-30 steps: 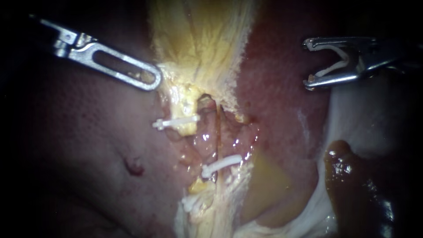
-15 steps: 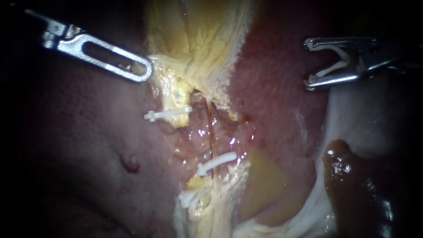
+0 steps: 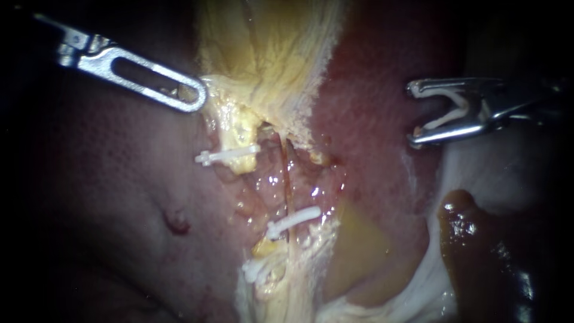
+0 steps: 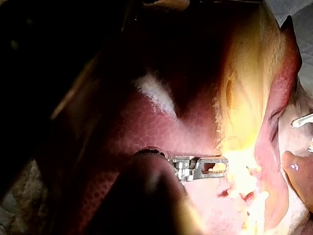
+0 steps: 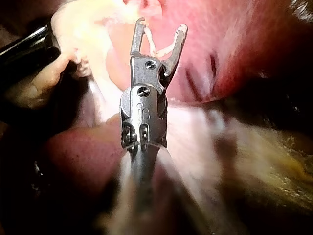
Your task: Clipping second clip right tube
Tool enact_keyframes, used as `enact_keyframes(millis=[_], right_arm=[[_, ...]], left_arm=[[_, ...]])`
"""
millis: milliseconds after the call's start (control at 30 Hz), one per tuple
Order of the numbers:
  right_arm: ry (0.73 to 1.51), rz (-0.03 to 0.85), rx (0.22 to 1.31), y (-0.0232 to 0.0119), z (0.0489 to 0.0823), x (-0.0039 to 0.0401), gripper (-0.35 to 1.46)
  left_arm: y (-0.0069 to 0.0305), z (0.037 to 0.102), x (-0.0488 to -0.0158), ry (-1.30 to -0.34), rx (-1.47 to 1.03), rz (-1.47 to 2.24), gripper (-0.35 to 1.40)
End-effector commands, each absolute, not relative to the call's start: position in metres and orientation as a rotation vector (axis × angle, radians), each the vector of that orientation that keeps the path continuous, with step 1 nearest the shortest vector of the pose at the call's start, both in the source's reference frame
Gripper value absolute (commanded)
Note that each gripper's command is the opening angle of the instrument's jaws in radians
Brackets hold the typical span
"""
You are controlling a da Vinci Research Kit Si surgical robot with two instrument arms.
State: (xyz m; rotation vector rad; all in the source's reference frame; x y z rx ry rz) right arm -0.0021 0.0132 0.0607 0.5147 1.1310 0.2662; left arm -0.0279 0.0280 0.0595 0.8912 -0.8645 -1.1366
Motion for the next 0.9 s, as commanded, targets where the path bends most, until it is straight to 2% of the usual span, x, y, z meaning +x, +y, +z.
enact_keyframes(millis=[33, 433, 900], right_arm=[[1.131, 0.273, 0.530, 0.0128, 0.0607, -0.0018, 0.48], [1.108, 0.364, 0.668, 0.0084, 0.0621, 0.0026, 0.48], [1.084, 0.416, 0.742, 0.0058, 0.0646, 0.0075, 0.48]], left_arm=[[0.0280, 0.0595, -0.0279, -0.864, 0.891, -1.136, -0.35], [0.0280, 0.0595, -0.0279, -0.864, 0.891, -1.137, -0.35], [0.0280, 0.0595, -0.0280, -0.865, 0.890, -1.137, -0.35]])
